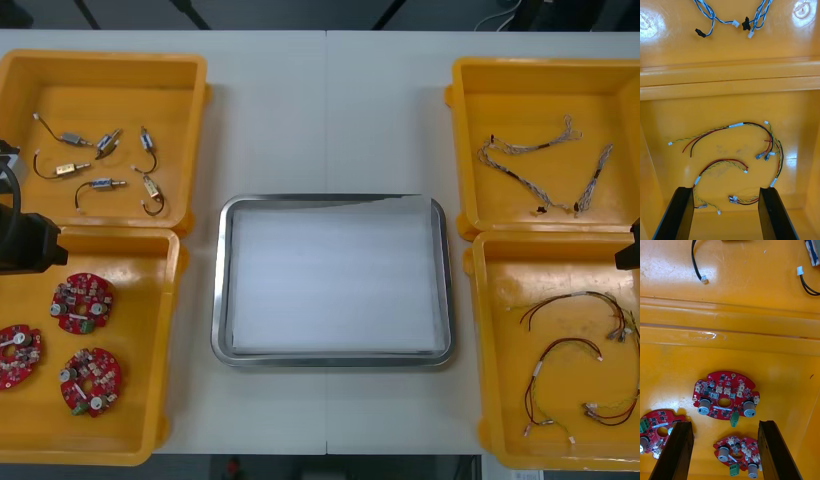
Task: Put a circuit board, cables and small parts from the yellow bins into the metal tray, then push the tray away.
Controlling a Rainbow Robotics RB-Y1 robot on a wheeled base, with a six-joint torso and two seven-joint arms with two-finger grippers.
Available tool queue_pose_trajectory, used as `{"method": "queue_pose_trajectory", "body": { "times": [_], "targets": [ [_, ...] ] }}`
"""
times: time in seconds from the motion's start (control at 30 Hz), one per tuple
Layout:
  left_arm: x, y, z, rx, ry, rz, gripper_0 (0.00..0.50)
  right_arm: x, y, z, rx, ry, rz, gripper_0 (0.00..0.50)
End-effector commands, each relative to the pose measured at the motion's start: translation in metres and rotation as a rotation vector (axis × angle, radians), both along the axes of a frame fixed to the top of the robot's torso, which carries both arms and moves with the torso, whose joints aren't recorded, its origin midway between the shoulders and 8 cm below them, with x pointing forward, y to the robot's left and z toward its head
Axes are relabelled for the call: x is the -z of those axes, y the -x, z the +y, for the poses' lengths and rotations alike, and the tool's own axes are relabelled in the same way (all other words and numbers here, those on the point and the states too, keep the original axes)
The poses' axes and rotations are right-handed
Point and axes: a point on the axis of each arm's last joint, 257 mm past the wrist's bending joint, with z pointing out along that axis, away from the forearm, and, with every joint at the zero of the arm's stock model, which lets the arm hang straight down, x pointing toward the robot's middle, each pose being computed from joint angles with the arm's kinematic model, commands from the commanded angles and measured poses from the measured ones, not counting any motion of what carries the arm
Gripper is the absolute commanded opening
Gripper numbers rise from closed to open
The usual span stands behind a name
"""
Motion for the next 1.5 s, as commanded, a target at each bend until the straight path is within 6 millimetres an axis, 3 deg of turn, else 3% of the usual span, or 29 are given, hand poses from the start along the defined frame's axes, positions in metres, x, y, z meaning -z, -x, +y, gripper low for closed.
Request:
{"method": "queue_pose_trajectory", "body": {
  "times": [0.03,1.5],
  "targets": [
    [-0.0128,0.0002,0.0156,0.049,-0.070,-0.010,0.500,-0.0086,-0.0023,0.0003,-0.052,0.020,-0.035,0.500],
    [-0.0128,0.0002,0.0156,0.049,-0.070,-0.010,0.500,-0.0086,-0.0023,0.0003,-0.052,0.020,-0.035,0.500]
  ]
}}
